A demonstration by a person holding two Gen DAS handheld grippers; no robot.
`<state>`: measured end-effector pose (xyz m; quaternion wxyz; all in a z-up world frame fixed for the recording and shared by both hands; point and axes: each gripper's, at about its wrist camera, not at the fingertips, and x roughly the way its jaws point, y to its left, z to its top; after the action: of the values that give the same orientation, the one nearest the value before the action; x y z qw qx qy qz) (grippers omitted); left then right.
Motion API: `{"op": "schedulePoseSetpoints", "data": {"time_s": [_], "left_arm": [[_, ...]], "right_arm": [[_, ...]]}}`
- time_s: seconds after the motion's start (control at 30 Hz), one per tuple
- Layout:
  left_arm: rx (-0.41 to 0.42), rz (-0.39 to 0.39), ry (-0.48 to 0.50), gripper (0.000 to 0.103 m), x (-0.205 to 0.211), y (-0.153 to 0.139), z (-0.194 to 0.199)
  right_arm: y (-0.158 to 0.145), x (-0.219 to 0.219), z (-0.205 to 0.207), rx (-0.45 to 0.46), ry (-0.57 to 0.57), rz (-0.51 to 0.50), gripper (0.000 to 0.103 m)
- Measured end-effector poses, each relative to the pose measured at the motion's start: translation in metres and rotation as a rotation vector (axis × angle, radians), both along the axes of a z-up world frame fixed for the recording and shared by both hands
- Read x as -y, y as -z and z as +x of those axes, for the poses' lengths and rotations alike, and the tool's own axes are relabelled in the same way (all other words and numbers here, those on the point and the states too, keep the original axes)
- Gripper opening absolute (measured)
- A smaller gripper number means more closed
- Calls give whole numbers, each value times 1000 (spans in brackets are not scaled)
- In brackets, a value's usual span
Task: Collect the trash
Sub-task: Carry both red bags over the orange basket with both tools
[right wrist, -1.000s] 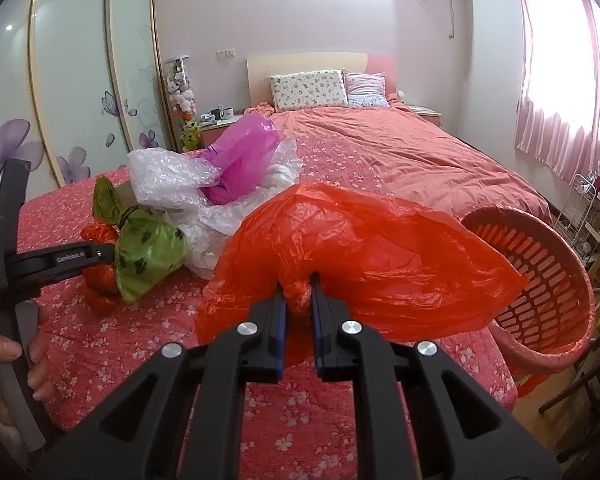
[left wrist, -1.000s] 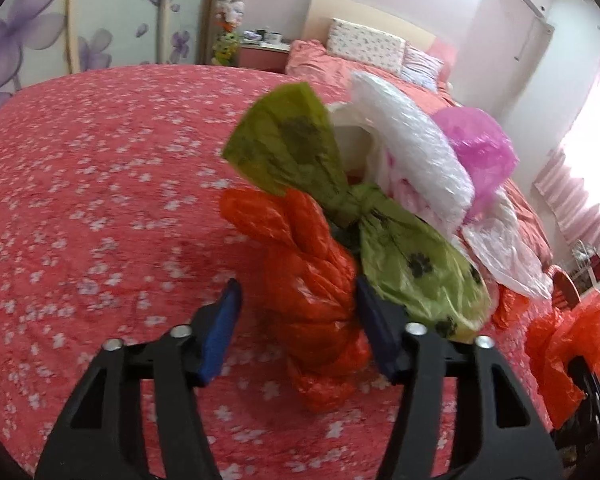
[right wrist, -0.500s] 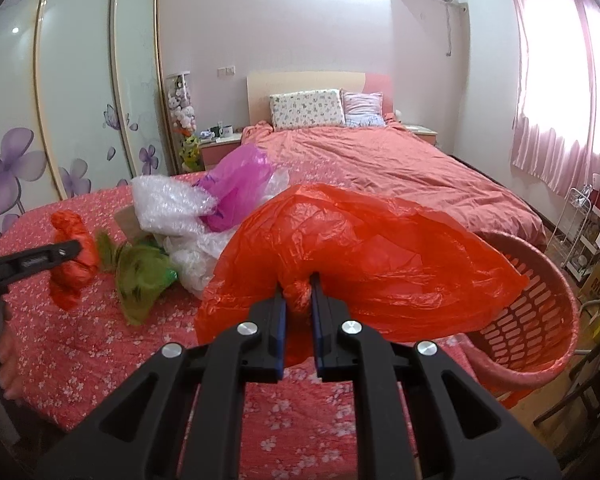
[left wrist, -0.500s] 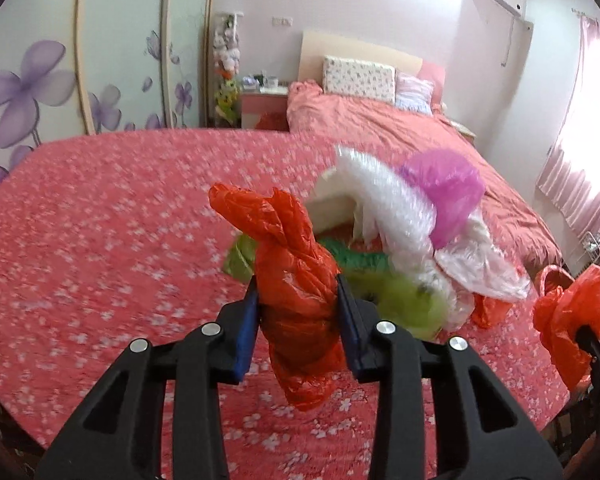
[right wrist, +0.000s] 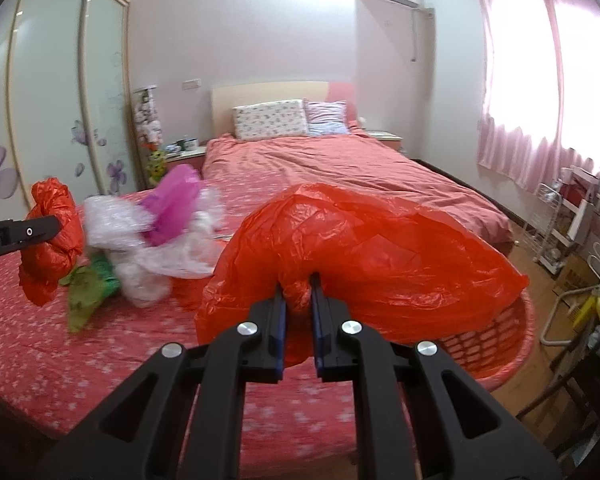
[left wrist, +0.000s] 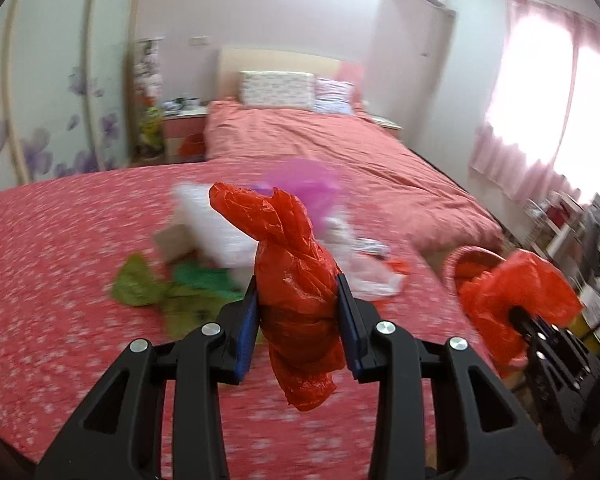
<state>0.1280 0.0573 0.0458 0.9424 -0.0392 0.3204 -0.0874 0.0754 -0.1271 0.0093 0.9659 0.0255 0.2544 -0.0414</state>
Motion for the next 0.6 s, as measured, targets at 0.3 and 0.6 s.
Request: {"op": "schedulePoseSetpoints", "data": {"time_s": [0.3,0.6], "left_arm": [[-14,-13,201,36,83,11,21],[-35,-32,365,36,151,27,39]], "right_arm": [[0,69,7,10,124,1,12],[9,126,20,10,212,29,12]]}}
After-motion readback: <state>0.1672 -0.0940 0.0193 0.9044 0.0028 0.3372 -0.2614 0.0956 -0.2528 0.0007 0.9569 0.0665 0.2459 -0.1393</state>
